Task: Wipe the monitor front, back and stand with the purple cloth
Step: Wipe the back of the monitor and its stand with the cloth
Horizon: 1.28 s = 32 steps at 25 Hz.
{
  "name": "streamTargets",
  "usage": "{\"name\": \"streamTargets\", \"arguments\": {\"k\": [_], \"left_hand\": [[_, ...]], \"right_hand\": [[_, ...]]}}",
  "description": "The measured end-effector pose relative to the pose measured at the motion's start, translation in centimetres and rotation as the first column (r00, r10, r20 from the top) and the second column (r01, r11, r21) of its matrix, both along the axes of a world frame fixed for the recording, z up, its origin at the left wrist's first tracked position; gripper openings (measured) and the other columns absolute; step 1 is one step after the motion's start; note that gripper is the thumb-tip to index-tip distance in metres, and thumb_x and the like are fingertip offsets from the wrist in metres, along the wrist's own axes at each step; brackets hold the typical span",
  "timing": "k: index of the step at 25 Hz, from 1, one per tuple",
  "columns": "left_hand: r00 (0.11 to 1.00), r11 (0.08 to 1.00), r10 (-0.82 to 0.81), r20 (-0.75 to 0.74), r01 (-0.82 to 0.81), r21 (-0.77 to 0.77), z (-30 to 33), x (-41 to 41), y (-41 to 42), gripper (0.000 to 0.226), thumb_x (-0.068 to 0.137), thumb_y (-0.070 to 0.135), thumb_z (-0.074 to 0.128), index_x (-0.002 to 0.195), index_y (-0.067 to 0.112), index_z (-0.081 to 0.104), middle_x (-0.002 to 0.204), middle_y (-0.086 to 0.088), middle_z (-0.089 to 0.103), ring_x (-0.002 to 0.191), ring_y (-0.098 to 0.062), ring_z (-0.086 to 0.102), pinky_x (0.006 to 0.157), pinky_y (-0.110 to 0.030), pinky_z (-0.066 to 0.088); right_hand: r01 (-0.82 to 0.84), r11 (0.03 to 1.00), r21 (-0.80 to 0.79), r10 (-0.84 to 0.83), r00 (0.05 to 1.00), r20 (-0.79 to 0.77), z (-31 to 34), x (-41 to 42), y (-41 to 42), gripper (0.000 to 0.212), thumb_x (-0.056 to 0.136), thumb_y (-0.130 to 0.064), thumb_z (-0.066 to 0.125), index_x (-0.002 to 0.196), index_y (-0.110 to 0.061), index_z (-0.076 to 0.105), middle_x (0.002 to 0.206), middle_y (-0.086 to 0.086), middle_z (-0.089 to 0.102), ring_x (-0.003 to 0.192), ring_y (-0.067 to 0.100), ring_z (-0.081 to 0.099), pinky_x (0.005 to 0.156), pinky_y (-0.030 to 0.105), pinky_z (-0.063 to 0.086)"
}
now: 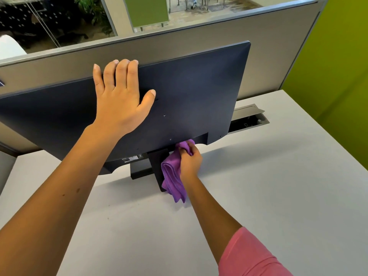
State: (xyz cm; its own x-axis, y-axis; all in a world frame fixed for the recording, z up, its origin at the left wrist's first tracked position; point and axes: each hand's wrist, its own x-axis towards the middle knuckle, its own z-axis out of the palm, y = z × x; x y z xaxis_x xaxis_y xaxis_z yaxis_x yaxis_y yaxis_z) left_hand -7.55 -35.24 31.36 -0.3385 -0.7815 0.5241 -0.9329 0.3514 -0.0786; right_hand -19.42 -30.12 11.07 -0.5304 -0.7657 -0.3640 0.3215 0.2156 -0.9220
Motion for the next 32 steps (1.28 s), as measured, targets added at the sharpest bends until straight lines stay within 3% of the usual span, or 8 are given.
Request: {"name": "streamTargets", "arguments": {"k": [3, 5, 8, 12, 15, 20, 25, 32], "left_hand": [[1.0, 1.0, -0.005, 0.009, 0.005, 0.006, 0.1, 0.1, 0.0, 0.066, 0.09, 0.049, 0.036, 0.143, 0.009, 0.027, 0.145, -0.01, 0.032, 0.139, -0.031, 0.02, 0.114, -0.053, -0.003], [1.0, 1.0, 0.001, 0.011, -0.001, 0.001, 0.0, 0.1, 0.0, 0.066, 0.09, 0.049, 0.036, 0.142, 0.01, 0.027, 0.145, -0.01, 0.032, 0.139, -0.031, 0.019, 0.114, -0.052, -0.003], [1.0, 1.0, 0.003, 0.009, -0.003, -0.009, -0.1, -0.1, -0.1, 0.065, 0.09, 0.048, 0.037, 0.142, 0.009, 0.027, 0.144, -0.01, 0.032, 0.139, -0.032, 0.019, 0.114, -0.052, -0.004], [1.0, 1.0, 0.008, -0.003, -0.008, -0.02, -0.3, -0.4, -0.3, 0.065, 0.09, 0.048, 0.036, 0.141, 0.009, 0.027, 0.143, -0.011, 0.032, 0.14, -0.032, 0.018, 0.114, -0.052, -0.006], [1.0, 1.0, 0.007, -0.007, -0.007, -0.021, -0.3, -0.3, -0.2, 0.064, 0.09, 0.047, 0.035, 0.141, 0.009, 0.027, 0.143, -0.012, 0.032, 0.14, -0.032, 0.018, 0.113, -0.053, -0.006], [1.0, 1.0, 0.008, -0.017, -0.008, -0.009, 0.0, -0.3, 0.1, 0.063, 0.09, 0.046, 0.036, 0.141, 0.01, 0.027, 0.144, -0.011, 0.031, 0.14, -0.032, 0.017, 0.114, -0.052, -0.006], [1.0, 1.0, 0.012, -0.015, -0.012, 0.001, 0.0, -0.3, 0.2, 0.062, 0.09, 0.045, 0.036, 0.141, 0.011, 0.027, 0.143, -0.01, 0.032, 0.139, -0.031, 0.018, 0.114, -0.052, -0.005], [1.0, 1.0, 0.011, -0.019, -0.011, 0.004, 0.0, -0.4, 0.3, 0.061, 0.091, 0.044, 0.037, 0.142, 0.012, 0.027, 0.143, -0.01, 0.032, 0.139, -0.032, 0.018, 0.114, -0.052, -0.004]], "right_hand": [[-0.106, 0.994, -0.007, 0.106, 0.994, 0.008, 0.0, 1.4, -0.2, 0.012, 0.091, -0.018, 0.059, 0.086, -0.029, 0.062, 0.082, -0.01, 0.061, 0.079, 0.009, 0.054, 0.065, 0.014, 0.041], [-0.115, 0.993, 0.013, 0.114, 0.992, 0.054, -0.4, 1.7, -0.4, 0.007, 0.09, -0.021, 0.059, 0.092, -0.021, 0.066, 0.086, -0.007, 0.063, 0.079, 0.01, 0.054, 0.066, 0.018, 0.042], [-0.173, 0.984, 0.036, 0.169, 0.981, 0.092, -0.7, 1.0, -0.7, 0.021, 0.091, -0.022, 0.059, 0.107, -0.012, 0.065, 0.091, -0.003, 0.063, 0.081, 0.013, 0.056, 0.066, 0.019, 0.044], [-0.332, 0.939, 0.089, 0.333, 0.943, 0.006, -0.7, -0.3, -0.9, 0.026, 0.094, -0.024, 0.055, 0.112, -0.007, 0.063, 0.098, 0.008, 0.064, 0.08, 0.012, 0.056, 0.069, 0.018, 0.044], [-0.37, 0.919, 0.135, 0.377, 0.926, -0.03, -0.9, -0.6, -1.1, 0.033, 0.093, -0.03, 0.055, 0.117, -0.007, 0.06, 0.105, 0.013, 0.064, 0.082, 0.017, 0.056, 0.078, 0.026, 0.046], [-0.397, 0.894, 0.208, 0.429, 0.892, -0.142, -1.7, -0.2, -0.9, 0.029, 0.097, -0.022, 0.048, 0.115, -0.001, 0.057, 0.098, 0.016, 0.059, 0.082, 0.021, 0.051, 0.081, 0.028, 0.046], [-0.262, 0.955, 0.137, 0.266, 0.964, -0.012, -1.6, 0.4, -1.0, 0.014, 0.094, -0.019, 0.055, 0.095, -0.008, 0.062, 0.077, 0.003, 0.057, 0.069, 0.012, 0.051, 0.066, 0.02, 0.044], [-0.056, 0.996, 0.074, 0.048, 0.994, 0.098, -0.9, -0.3, -1.4, 0.01, 0.094, -0.016, 0.054, 0.097, -0.015, 0.063, 0.086, 0.0, 0.062, 0.084, 0.018, 0.059, 0.081, 0.03, 0.052]]}}
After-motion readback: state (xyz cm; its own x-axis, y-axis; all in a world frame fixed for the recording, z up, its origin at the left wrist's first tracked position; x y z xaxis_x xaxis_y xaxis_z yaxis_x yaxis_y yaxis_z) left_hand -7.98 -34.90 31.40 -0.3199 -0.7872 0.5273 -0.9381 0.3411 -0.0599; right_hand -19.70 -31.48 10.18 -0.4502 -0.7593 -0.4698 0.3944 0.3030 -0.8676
